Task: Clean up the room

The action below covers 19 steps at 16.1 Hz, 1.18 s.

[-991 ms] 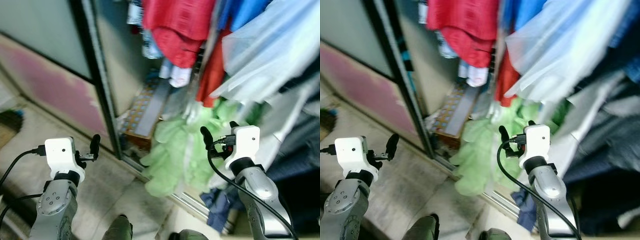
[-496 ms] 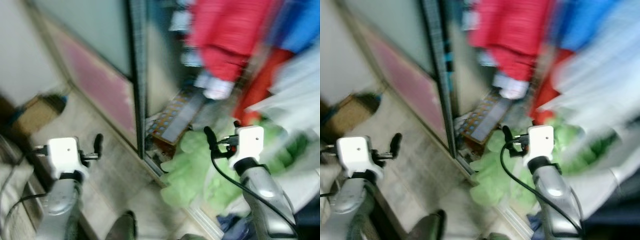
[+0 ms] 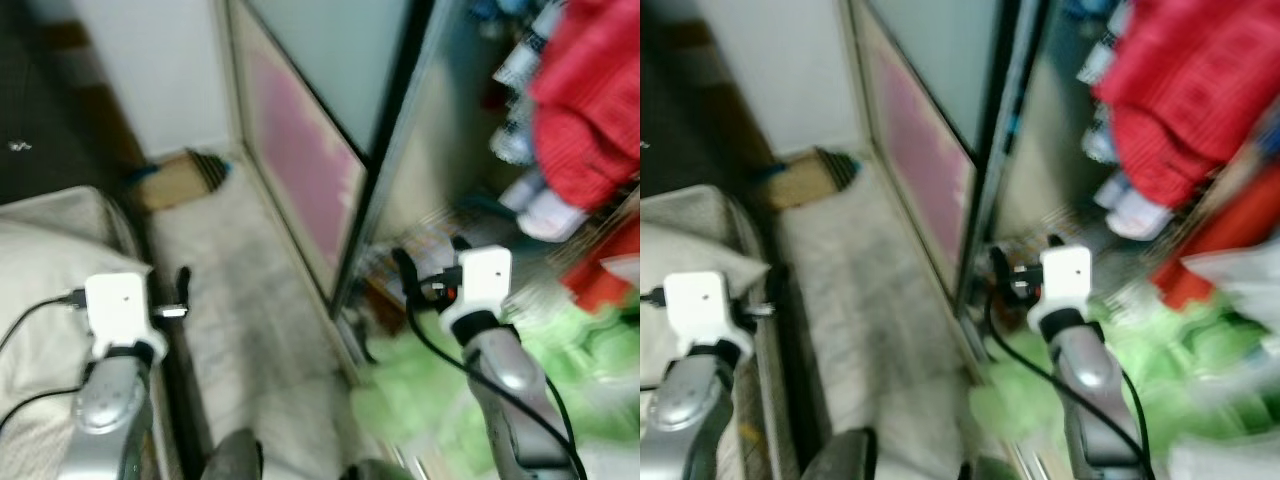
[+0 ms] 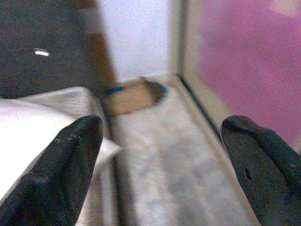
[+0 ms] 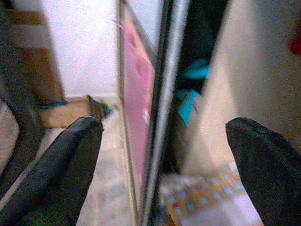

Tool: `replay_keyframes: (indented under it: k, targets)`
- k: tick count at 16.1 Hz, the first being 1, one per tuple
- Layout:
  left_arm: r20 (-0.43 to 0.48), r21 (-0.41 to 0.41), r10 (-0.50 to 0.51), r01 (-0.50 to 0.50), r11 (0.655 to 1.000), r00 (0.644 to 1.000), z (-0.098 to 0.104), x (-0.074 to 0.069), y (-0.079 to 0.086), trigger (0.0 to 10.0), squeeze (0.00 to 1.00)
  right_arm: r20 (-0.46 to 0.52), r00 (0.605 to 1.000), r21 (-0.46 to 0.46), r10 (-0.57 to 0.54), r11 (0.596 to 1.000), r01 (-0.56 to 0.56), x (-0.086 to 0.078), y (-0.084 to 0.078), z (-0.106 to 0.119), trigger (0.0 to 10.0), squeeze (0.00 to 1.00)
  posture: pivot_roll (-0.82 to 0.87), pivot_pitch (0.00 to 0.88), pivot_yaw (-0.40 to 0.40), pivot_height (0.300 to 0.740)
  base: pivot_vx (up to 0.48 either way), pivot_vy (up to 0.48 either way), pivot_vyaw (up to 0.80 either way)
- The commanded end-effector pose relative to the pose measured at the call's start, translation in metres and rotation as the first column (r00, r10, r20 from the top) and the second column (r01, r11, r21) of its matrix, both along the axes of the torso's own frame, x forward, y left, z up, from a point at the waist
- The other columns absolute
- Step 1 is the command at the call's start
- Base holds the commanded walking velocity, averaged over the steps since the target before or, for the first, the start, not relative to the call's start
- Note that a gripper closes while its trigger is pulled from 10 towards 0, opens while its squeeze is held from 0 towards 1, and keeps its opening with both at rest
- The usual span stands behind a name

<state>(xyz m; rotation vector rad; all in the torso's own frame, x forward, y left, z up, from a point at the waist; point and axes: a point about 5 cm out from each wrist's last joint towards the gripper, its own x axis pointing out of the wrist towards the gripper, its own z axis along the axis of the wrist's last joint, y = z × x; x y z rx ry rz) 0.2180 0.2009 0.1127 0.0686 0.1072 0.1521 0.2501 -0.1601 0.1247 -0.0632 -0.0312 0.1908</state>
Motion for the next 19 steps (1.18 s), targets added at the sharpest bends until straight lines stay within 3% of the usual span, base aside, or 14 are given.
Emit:
replay_keyframes:
  k: [1, 5, 8, 12, 16, 19]
  targets:
    - [-0.001, -0.008, -0.011, 0.011, 1.000, 1.000, -0.003, 0.001, -0.004, 10.0, 0.00, -0.003, 0.999, -0.007, -0.046, 0.999, 0.046, 0.000, -0.009, -0.003, 10.0, 0.00, 0.07, 0.099, -0.055, 0.740, 0.000, 0.000, 0.00]
    - [0.004, 0.035, 0.001, -0.002, 0.999, 1.000, -0.009, 0.014, 0.000, 10.0, 0.00, 0.017, 0.997, 0.012, -0.075, 0.997, 0.075, 0.010, -0.004, -0.008, 10.0, 0.00, 0.07, 0.000, -0.023, 0.740, 0.000, 0.000, 0.00]
    - [-0.009, 0.027, 0.017, -0.016, 1.000, 1.000, -0.014, 0.020, 0.005, 10.0, 0.00, 0.014, 0.997, 0.012, -0.078, 0.997, 0.078, 0.013, -0.004, -0.013, 10.0, 0.00, 0.07, 0.000, -0.028, 0.740, 0.000, 0.000, 0.00]
    - [-0.034, 0.002, -0.027, 0.027, 1.000, 0.999, -0.024, 0.019, -0.004, 10.0, 0.00, 0.002, 0.996, 0.000, -0.093, 0.996, 0.093, 0.010, -0.009, -0.022, 10.0, 0.00, 0.07, 0.000, -0.023, 0.740, 0.000, 0.000, 0.00]
    - [0.048, 0.017, -0.050, 0.049, 0.999, 0.998, -0.008, 0.043, -0.007, 10.0, 0.00, 0.024, 0.996, -0.044, -0.091, 0.995, 0.092, 0.025, -0.015, -0.023, 10.0, 0.00, 0.07, 0.000, -0.043, 0.740, 0.000, 0.000, 0.00]
    - [0.071, 0.019, -0.094, 0.093, 0.995, 0.993, -0.003, 0.048, -0.005, 10.0, 0.00, 0.070, 0.995, -0.070, -0.075, 0.994, 0.080, 0.026, -0.012, -0.014, 10.0, 0.00, 0.05, 0.000, -0.033, 0.740, 0.000, 0.000, 0.00]
